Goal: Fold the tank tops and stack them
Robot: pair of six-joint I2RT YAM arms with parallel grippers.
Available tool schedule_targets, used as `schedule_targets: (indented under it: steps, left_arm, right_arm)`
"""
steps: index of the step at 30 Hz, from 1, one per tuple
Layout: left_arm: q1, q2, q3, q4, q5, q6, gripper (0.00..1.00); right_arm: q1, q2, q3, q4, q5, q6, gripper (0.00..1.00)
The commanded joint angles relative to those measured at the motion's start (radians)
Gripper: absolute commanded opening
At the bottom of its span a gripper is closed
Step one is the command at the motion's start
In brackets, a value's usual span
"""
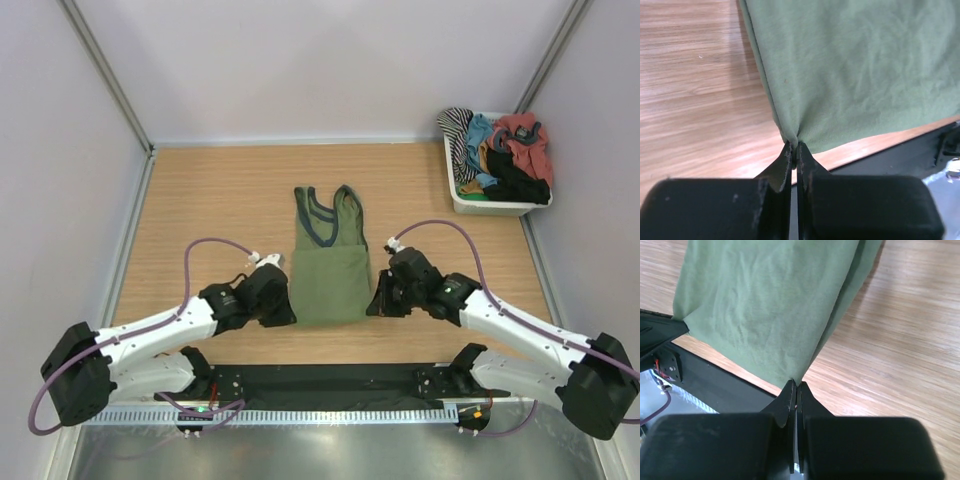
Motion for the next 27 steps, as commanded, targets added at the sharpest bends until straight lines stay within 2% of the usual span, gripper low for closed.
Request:
schedule_targets:
  steps: [1, 10, 13, 16, 20, 27]
  left_arm:
    - [-0.005, -0.040, 0.093, -0.128, -0.002, 0.021, 0.00]
    - [0.005, 0.044, 0.365, -0.250, -0.043, 0.092, 0.00]
    - [0.015, 0.072, 0.448, -0.277, -0.057, 0.119, 0.00]
    - [0.044, 0.101, 0.505, -0.273, -0.059, 0.133, 0.00]
    - [0.128, 0.151, 0.565, -0.279, -0.033, 0.161, 0.00]
    - [0.286, 0.245, 0.649, -0.239, 0.102, 0.201, 0.00]
  right_arm:
    - [0.003, -0.036, 0.070, -0.110, 0.052, -0.026, 0.01]
    - [0.005, 0.019, 0.370, -0.239, 0.225, -0.133, 0.01]
    - [-0.001, 0.045, 0.422, -0.260, 0.271, -0.167, 0.01]
    - [-0.039, 0.088, 0.484, -0.251, 0.264, -0.197, 0.01]
    - [-0.124, 0.163, 0.582, -0.233, 0.181, -0.262, 0.01]
    - [-0.250, 0.335, 0.729, -0.216, 0.064, -0.316, 0.01]
